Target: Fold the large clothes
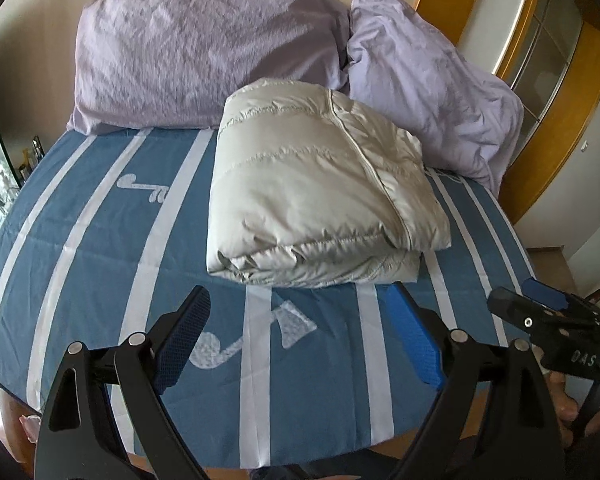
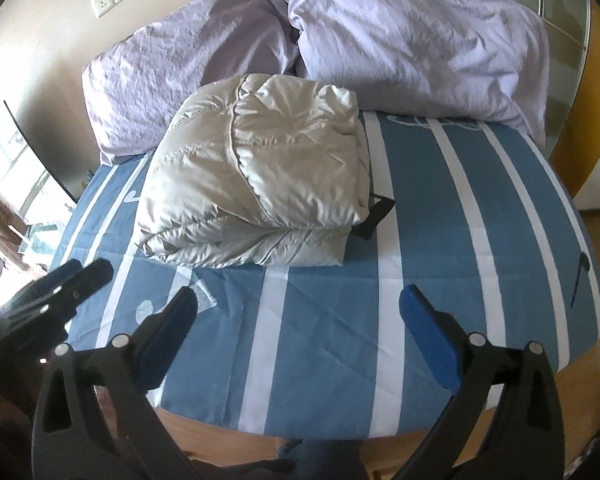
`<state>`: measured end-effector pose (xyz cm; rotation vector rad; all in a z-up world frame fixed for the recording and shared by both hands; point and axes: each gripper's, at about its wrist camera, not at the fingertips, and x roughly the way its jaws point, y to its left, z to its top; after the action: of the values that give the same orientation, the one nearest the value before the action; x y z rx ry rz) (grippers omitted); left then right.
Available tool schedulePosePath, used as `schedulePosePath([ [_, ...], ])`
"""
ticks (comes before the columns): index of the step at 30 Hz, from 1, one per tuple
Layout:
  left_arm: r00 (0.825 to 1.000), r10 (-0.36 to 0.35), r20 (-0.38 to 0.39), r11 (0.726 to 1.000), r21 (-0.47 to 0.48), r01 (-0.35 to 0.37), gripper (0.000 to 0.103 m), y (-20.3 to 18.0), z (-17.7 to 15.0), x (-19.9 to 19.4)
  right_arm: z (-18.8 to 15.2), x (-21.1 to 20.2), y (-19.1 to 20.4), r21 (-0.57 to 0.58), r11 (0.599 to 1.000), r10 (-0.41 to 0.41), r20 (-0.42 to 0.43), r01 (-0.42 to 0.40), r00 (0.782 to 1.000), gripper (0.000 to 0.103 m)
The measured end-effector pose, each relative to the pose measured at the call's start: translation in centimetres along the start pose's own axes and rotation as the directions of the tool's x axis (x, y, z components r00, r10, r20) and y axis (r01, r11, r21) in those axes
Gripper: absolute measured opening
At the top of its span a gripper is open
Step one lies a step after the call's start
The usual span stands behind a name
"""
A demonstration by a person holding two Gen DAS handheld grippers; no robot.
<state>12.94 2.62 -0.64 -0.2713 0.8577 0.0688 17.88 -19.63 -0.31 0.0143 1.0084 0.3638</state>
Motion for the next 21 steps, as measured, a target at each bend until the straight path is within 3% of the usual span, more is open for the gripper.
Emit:
schedulePosePath([
  [21,0.999,-0.043,0.006,0.999,-0.003,0.043,0.090,-0.08,-0.77,-0.53,-0.94,0.15,0.21,0.033,0.998,0.056,-0.005,-0.056,0.998,0.101],
])
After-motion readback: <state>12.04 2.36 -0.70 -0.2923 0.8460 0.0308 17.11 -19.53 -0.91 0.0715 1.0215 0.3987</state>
